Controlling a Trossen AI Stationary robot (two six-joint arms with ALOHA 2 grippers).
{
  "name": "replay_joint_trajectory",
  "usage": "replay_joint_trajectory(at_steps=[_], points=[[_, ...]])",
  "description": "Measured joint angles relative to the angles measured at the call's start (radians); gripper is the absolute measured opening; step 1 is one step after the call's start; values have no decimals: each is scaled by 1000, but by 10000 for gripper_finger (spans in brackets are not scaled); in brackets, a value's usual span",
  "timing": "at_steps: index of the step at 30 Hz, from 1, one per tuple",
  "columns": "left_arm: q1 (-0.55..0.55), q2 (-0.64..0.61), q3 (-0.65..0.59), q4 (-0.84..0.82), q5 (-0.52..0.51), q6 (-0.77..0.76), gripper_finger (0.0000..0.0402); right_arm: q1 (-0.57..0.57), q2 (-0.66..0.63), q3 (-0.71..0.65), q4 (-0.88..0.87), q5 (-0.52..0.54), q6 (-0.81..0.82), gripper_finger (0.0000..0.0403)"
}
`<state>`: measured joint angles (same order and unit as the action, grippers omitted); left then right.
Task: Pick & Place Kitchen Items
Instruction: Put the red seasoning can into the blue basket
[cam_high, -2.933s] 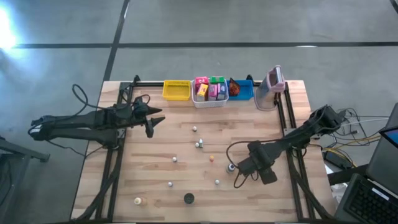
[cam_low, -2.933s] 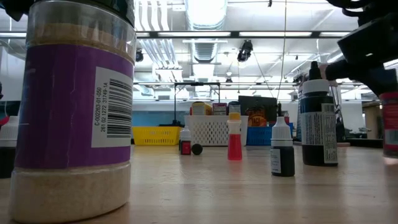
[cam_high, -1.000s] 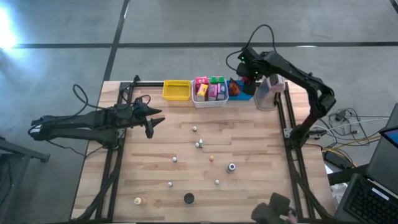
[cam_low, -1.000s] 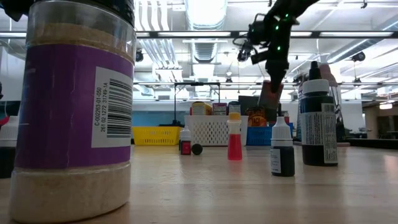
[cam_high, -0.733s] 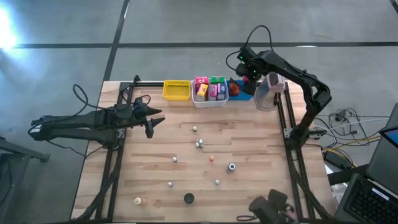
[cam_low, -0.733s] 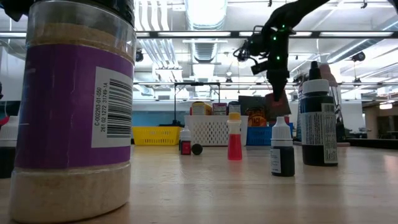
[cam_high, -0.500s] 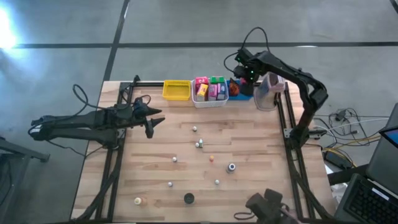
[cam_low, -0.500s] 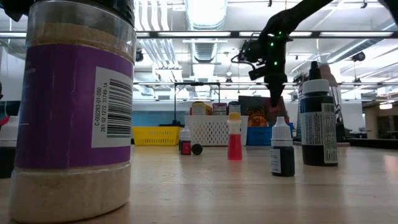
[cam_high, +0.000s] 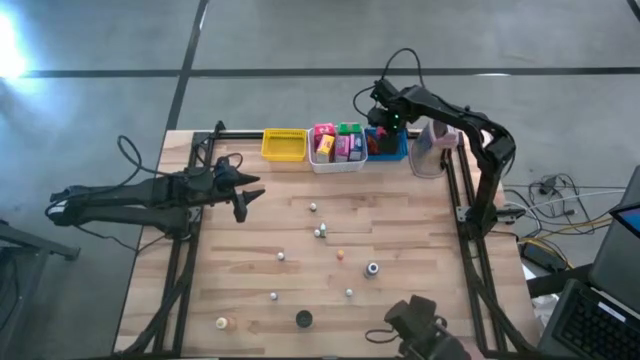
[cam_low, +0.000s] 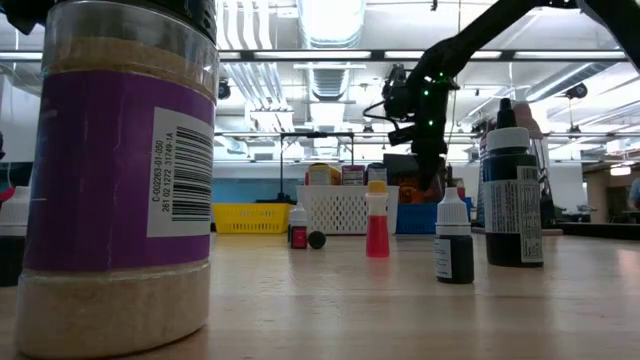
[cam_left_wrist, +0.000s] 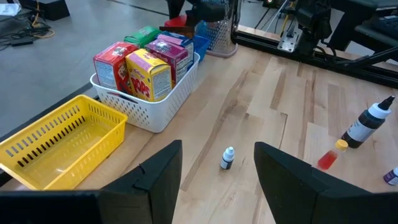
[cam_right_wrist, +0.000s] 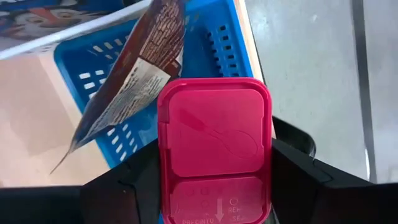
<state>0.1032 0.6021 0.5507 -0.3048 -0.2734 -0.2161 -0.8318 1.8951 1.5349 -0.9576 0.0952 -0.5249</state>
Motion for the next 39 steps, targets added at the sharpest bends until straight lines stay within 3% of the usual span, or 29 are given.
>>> replay_joint_trajectory(at_steps=[5,14,22,27,39], points=[[0,0,0,-3,0,-1,207,-1,38,-2,20,-2,-45,235],[0,0,0,-4,0,-5,207,-8,105,3,33,1,-92,214],[0,0,0,-3,0,-5,207,-6,92,-3,82,10,-137,276],[0,0,0,-3,0,-5,207,-7,79,-3,78,16,-128,291],[0,0,0,-3,0,-5,207,-2,-33,-2,60,9,-88,268]])
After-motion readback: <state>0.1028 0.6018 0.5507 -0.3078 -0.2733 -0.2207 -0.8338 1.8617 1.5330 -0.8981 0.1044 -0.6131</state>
